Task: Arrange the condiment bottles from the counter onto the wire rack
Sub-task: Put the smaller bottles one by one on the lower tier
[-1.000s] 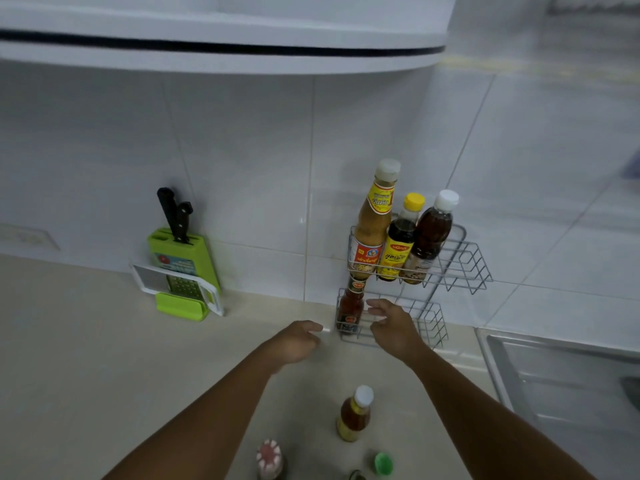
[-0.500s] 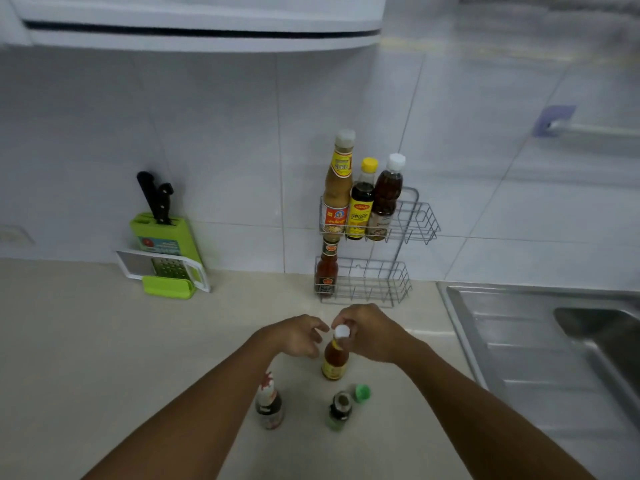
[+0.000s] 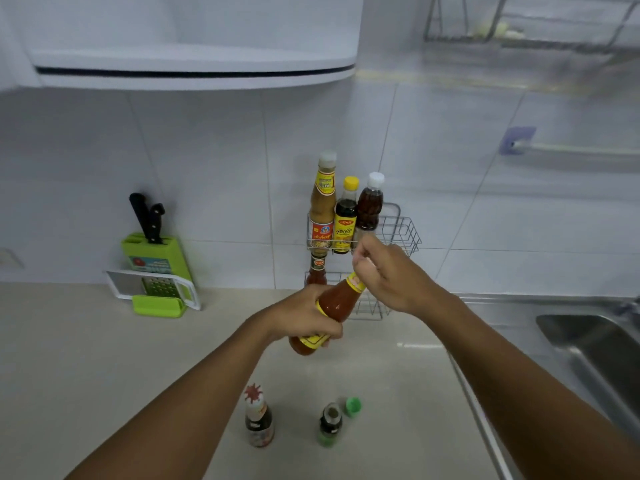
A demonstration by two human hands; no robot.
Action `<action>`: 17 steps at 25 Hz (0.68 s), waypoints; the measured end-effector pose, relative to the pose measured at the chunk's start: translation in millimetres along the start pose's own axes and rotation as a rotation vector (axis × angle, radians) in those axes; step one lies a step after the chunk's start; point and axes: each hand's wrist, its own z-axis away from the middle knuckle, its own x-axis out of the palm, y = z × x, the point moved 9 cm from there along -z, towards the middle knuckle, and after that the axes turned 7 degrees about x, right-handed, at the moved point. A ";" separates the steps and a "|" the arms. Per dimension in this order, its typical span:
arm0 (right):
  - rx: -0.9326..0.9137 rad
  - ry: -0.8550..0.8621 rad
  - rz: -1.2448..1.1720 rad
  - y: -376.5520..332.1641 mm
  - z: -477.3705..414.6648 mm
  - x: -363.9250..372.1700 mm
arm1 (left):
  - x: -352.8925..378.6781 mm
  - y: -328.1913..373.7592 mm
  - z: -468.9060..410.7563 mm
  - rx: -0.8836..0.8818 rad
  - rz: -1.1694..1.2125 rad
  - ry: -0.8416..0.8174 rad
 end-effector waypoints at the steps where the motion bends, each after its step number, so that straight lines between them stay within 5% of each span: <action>1: 0.024 -0.002 0.032 6.4 -2.8 3.6 | -1.1 4.5 -1.8 -0.014 -0.053 0.016; 4: 0.425 -0.009 -0.083 59.2 -6.9 22.9 | -27.5 22.4 -2.3 -0.005 -0.899 0.358; 6: 0.648 -0.072 -0.341 79.4 -0.4 35.3 | -26.2 31.9 -2.9 0.050 -1.121 0.469; 7: 0.631 -0.097 -0.381 76.8 -1.4 32.7 | -28.6 26.2 -7.8 0.018 -1.003 0.411; 10: 0.263 0.000 -0.156 46.5 -12.1 -1.3 | -12.1 2.9 -16.6 -0.101 -0.168 0.050; 12: 0.149 0.034 -0.071 39.2 -16.5 -4.6 | -0.9 5.5 -19.9 -0.090 -0.107 -0.061; 14: 0.368 0.012 -0.132 72.8 -18.4 11.5 | -10.4 10.4 -25.3 -0.056 -0.548 0.124; 17: 0.942 -0.140 -0.703 133.5 20.3 62.5 | 3.0 39.2 -26.5 0.179 -1.250 0.384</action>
